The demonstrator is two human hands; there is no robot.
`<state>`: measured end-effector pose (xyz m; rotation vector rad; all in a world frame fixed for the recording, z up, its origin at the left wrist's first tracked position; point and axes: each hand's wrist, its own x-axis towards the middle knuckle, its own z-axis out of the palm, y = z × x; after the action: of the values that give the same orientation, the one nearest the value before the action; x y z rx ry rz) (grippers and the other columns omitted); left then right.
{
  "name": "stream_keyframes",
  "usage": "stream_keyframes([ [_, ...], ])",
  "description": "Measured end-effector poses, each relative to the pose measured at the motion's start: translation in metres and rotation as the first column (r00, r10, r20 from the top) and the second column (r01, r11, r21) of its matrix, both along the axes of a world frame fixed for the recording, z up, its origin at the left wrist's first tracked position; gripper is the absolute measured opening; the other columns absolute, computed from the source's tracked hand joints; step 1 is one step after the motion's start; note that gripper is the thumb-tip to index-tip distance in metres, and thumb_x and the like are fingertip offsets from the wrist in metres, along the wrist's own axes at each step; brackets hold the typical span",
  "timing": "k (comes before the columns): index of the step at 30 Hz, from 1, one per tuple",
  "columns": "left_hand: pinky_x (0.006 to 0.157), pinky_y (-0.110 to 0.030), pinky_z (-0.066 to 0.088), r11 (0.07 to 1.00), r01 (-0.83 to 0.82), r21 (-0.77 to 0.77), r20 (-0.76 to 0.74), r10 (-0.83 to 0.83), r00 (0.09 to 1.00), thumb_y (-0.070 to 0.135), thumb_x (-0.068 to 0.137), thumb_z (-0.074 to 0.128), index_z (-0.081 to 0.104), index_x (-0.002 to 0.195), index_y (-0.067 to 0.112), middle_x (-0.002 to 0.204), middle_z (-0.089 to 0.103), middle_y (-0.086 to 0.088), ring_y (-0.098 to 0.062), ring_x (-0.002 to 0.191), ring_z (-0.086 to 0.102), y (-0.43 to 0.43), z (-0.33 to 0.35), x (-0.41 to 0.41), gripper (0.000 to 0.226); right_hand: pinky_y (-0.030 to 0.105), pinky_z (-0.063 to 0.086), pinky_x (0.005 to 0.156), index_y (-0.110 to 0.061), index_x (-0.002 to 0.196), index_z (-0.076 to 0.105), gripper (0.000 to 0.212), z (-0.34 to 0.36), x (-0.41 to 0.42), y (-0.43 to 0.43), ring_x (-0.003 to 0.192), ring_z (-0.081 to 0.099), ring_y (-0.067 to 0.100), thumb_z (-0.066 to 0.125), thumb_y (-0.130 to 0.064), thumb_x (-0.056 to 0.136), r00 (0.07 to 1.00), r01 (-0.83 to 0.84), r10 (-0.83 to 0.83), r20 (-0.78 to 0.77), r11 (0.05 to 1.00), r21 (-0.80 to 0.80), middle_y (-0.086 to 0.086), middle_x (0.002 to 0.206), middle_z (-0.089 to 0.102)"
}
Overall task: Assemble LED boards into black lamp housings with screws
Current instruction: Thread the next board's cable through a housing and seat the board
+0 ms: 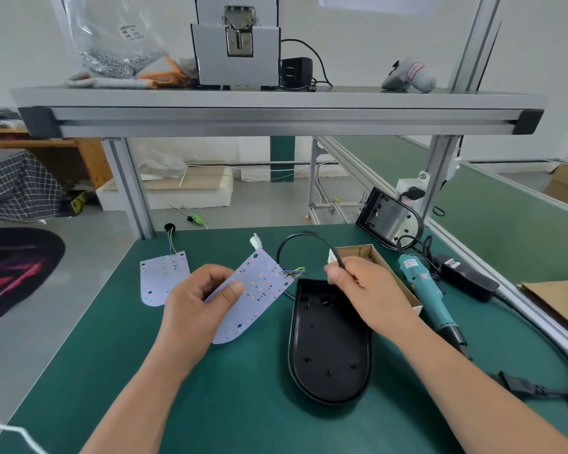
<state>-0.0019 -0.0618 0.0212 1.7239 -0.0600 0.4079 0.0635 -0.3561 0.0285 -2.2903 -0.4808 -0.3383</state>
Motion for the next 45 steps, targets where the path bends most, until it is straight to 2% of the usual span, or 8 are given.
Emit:
stream_keyframes([
  [5,0.074,-0.036,0.063,0.857,0.201,-0.475,-0.063,-0.260,0.963,0.031,0.087,0.078,0.078,0.116,0.016,0.117,0.078,-0.015,-0.027,0.095,0.077,0.003,0.013,-0.008,0.033,0.017,0.046,0.074,-0.028,0.087,0.066,0.019,-0.008,0.002,0.008,0.084,0.060,0.006,0.061,-0.032,0.104,0.983,0.181,-0.179,-0.030,0.958,0.221,-0.009,0.088,0.066],
  [8,0.075,-0.038,0.063,0.763,0.256,-0.593,-0.153,-0.419,0.895,0.028,0.090,0.072,0.074,0.117,0.005,0.121,0.074,-0.023,-0.031,0.094,0.075,-0.011,0.013,-0.012,0.035,0.029,0.049,0.076,-0.029,0.088,0.066,0.015,-0.012,0.000,0.021,0.077,0.063,0.013,0.062,-0.029,0.102,0.989,0.149,-0.132,-0.072,0.911,0.385,-0.006,0.085,0.070],
  [13,0.069,-0.032,0.058,0.745,0.277,-0.607,-0.195,-0.478,0.856,0.032,0.091,0.070,0.073,0.108,0.004,0.105,0.075,-0.016,-0.026,0.083,0.070,-0.045,0.005,-0.020,0.032,0.046,0.051,0.073,-0.019,0.086,0.066,0.015,-0.016,-0.006,0.039,0.075,0.060,0.020,0.066,-0.025,0.100,0.990,0.123,-0.059,-0.125,0.790,0.601,0.001,0.079,0.070],
  [24,0.070,-0.031,0.053,0.881,0.276,-0.383,-0.268,-0.393,0.880,0.047,0.093,0.065,0.072,0.104,0.018,0.100,0.074,-0.006,-0.021,0.080,0.065,-0.045,-0.004,-0.018,0.031,0.026,0.055,0.074,-0.008,0.091,0.079,0.015,-0.003,-0.010,0.035,0.082,0.067,0.018,0.068,0.002,0.092,0.952,0.092,0.175,-0.252,0.620,0.779,0.005,0.089,0.076],
  [29,0.059,-0.026,0.055,0.809,0.289,-0.512,-0.206,-0.442,0.873,0.038,0.096,0.070,0.071,0.112,0.009,0.097,0.074,-0.008,-0.018,0.073,0.068,-0.039,-0.004,-0.017,0.033,0.034,0.056,0.083,0.002,0.104,0.078,0.043,-0.001,-0.011,0.033,0.101,0.072,0.028,0.076,-0.032,0.077,0.855,0.031,0.420,-0.303,0.543,0.839,0.012,0.109,0.078],
  [33,0.064,-0.028,0.050,0.775,0.291,-0.562,-0.181,-0.458,0.871,0.036,0.100,0.068,0.069,0.112,0.007,0.089,0.067,-0.006,-0.019,0.071,0.061,-0.039,0.000,-0.018,0.032,0.047,0.046,0.113,-0.012,0.138,0.069,0.082,-0.004,-0.017,0.036,0.136,0.060,0.035,0.035,-0.075,0.099,0.708,0.026,0.651,-0.273,0.362,0.932,0.020,0.142,0.065],
  [41,0.076,-0.043,0.033,0.769,0.177,-0.614,-0.156,-0.338,0.928,0.045,0.091,0.070,0.058,0.105,0.011,0.100,0.042,-0.013,-0.031,0.089,0.035,-0.044,0.001,-0.018,0.039,0.036,0.053,0.102,-0.017,0.130,0.076,0.072,-0.003,-0.014,0.040,0.128,0.066,0.021,0.031,-0.066,0.102,0.687,-0.013,0.662,-0.300,0.423,0.906,0.010,0.139,0.069],
  [45,0.076,-0.039,0.049,0.746,0.171,-0.644,-0.133,-0.329,0.935,0.042,0.104,0.060,0.061,0.100,0.014,0.092,0.056,-0.013,-0.025,0.081,0.057,-0.043,-0.003,-0.015,0.028,0.043,0.045,0.093,0.007,0.132,0.060,0.059,-0.005,-0.014,0.044,0.113,0.052,0.031,0.044,-0.044,0.106,0.725,-0.090,0.616,-0.307,0.527,0.845,0.020,0.127,0.063],
])
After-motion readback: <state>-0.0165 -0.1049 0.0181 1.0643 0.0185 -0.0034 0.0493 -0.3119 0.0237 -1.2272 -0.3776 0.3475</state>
